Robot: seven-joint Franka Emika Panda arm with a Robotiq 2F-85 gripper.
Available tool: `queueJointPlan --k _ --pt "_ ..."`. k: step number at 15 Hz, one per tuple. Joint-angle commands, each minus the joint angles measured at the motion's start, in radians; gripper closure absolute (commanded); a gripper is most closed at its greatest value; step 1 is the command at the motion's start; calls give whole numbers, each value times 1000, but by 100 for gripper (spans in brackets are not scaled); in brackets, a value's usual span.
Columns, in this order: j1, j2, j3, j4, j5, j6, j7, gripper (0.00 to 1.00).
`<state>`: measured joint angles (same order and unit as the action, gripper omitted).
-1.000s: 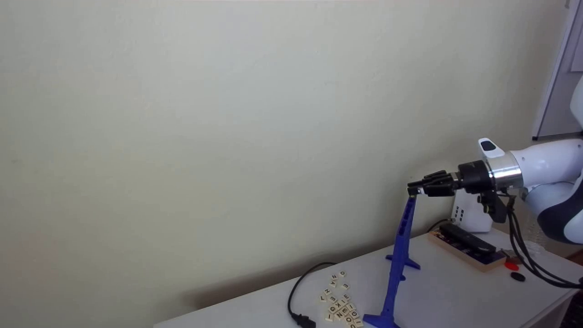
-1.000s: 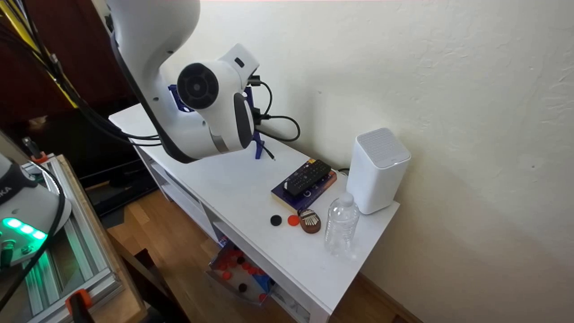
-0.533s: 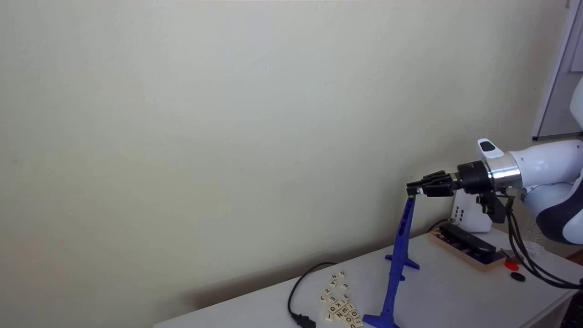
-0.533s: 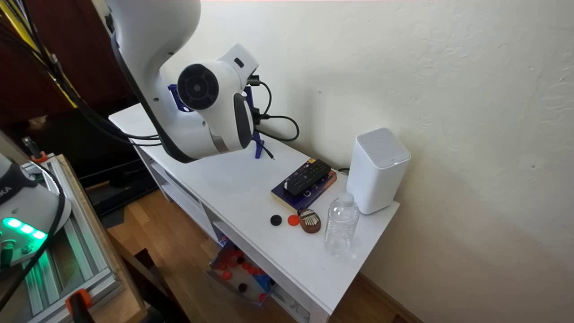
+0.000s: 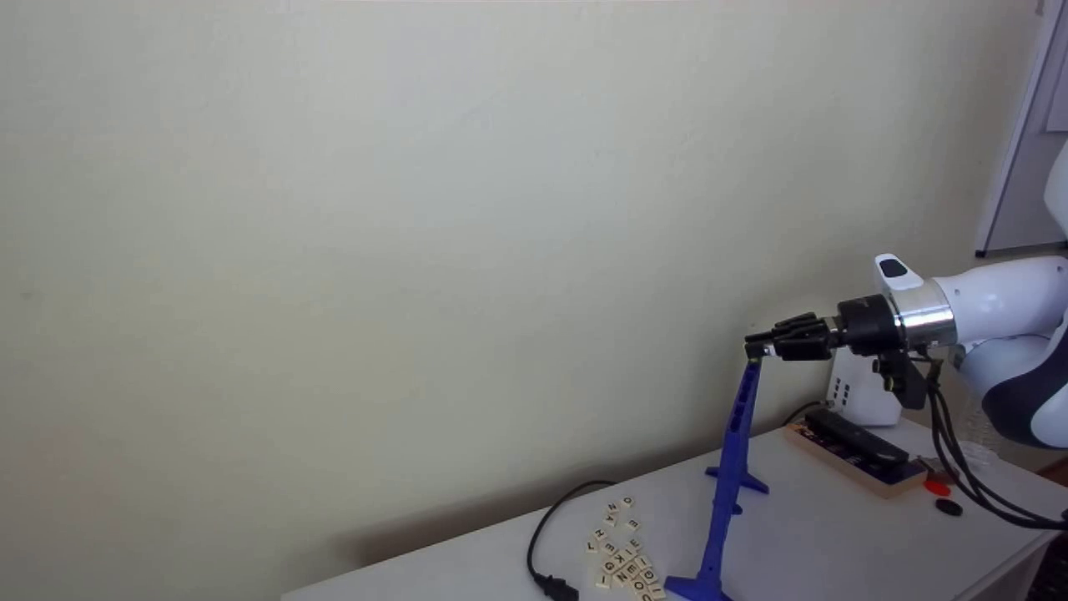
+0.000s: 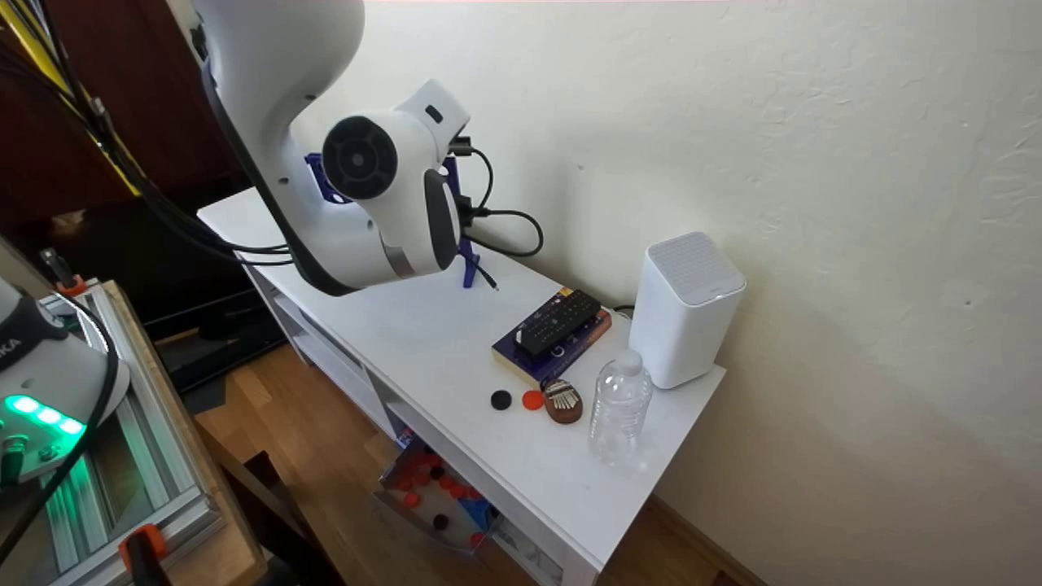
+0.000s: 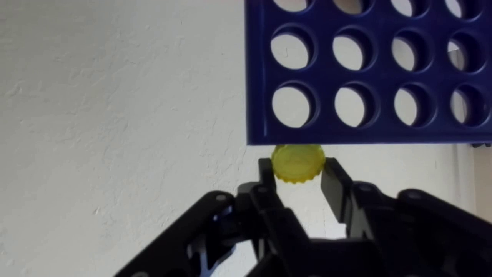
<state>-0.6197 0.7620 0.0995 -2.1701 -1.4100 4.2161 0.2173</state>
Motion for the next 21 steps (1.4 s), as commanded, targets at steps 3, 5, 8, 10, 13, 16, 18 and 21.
queueJointPlan --k 3,5,8,10,13,16,18,21 --pt "32 0 -48 -15 9 25 -15 23" --pt "35 0 -54 -15 9 25 -15 20" --pt "29 -1 -53 -15 7 24 -17 25" --pt "27 -2 -52 -15 9 24 -18 25" --pt "18 -7 -47 -20 17 23 -26 19" --pt "-5 -14 -28 -27 17 17 -38 4" --pt "-13 -18 -23 -30 18 17 -48 0" --pt "-31 -26 -11 -36 18 16 -63 0"
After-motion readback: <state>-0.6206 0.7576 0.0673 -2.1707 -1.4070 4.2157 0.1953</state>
